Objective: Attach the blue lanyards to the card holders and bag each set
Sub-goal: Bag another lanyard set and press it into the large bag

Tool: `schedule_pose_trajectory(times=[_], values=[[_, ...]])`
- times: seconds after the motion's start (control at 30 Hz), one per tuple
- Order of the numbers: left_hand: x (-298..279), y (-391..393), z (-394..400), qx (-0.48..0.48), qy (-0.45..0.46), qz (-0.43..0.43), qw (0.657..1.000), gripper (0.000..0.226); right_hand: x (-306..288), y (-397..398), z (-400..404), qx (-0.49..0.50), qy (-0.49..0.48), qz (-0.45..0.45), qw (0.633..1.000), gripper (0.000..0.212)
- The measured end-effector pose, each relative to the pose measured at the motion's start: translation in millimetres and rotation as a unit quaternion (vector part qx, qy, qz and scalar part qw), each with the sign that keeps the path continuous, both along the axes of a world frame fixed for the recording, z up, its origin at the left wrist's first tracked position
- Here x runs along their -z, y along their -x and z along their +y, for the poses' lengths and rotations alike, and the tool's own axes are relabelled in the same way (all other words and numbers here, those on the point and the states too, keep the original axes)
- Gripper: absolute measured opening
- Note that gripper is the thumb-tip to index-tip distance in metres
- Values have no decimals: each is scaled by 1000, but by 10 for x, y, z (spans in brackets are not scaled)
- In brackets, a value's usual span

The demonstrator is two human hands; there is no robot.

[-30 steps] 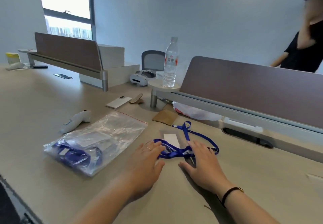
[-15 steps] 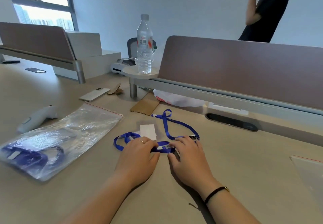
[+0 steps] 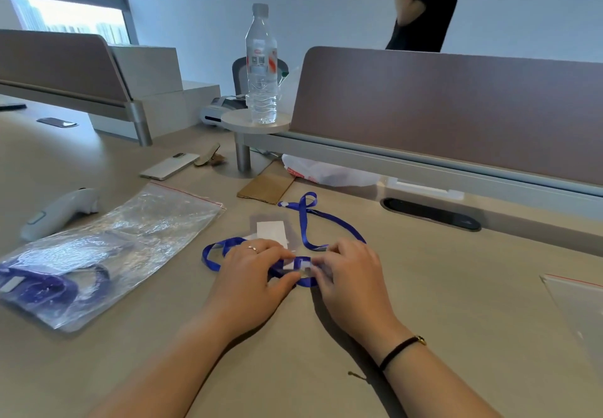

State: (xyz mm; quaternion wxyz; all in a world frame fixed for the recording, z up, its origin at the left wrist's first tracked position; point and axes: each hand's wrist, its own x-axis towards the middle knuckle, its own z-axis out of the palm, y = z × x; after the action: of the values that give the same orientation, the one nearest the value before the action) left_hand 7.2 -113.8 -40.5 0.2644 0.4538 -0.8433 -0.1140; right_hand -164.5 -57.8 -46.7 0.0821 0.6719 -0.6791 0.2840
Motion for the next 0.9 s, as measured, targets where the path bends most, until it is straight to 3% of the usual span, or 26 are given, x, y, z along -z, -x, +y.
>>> schedule_pose_trajectory(times=[0.13, 0.2, 0.23, 0.33, 0.47, 0.57, 0.7, 0.77, 0.9], values=[[-47, -24, 17, 27, 15, 27, 999, 29, -145, -70, 58, -31, 89, -51, 994, 15], [-102, -56, 26, 22, -6, 113, 993, 27, -290, -94, 113, -47, 106, -169, 979, 14], [-144, -69, 36, 14, -62, 188, 980, 28, -372, -81, 137, -45, 117, -248, 961, 14], [-285, -118, 127, 56, -269, 385, 881, 31, -555, 59, 174, 6, 175, -444, 879, 15], [-308, -182, 100, 141, -321, 463, 814, 38, -511, 334, 151, 101, 169, -556, 808, 18], [-326, -194, 42, 117, -337, 532, 768, 40, -432, 401, 149, 112, 41, -560, 820, 21], [-332, -201, 26, 44, -302, 532, 790, 47, -461, 320, 195, 0, -192, -428, 883, 19], [-350, -196, 19, 9, -303, 542, 783, 47, -470, 250, 202, -24, -222, -407, 886, 17], [-385, -189, -18, 11, -359, 615, 702, 45, -389, 49, 190, -8, -148, -462, 875, 16]])
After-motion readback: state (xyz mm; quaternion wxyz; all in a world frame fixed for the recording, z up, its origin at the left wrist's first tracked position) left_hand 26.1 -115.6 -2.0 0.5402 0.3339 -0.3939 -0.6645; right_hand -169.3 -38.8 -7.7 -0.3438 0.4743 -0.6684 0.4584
